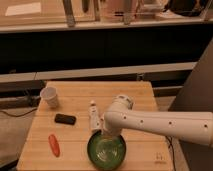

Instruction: Place the bottle in the ceramic bowl

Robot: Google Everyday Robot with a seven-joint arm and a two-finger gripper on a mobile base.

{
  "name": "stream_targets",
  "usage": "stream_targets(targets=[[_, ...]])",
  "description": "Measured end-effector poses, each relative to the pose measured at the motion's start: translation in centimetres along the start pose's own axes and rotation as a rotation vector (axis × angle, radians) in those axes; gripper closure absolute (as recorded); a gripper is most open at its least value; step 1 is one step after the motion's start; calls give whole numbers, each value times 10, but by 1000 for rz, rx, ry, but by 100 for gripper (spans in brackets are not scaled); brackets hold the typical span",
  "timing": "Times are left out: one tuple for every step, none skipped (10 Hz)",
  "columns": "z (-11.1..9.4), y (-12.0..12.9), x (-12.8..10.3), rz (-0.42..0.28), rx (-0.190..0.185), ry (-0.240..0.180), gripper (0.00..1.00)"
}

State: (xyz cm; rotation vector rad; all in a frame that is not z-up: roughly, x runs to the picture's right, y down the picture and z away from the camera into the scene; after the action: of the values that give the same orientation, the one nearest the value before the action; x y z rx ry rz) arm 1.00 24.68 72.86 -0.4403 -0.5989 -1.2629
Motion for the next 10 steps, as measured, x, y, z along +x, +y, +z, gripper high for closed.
stream_targets(targets=[[0,0,0,-2,1,3,80],[-3,-2,0,-1,3,10,73],[-7,-3,1,1,5,15,63],[-11,-4,3,4,6,17,48],[-13,-6,4,-2,7,10,37],[-15,-8,7,-7,15,7,29],[-20,-5,12,-11,15,-3,21],[-22,-3,14,-14,17,-10,20],[-24,-4,19,-26,24,-21,20],[-26,-3,24,-43,25,-37,20]])
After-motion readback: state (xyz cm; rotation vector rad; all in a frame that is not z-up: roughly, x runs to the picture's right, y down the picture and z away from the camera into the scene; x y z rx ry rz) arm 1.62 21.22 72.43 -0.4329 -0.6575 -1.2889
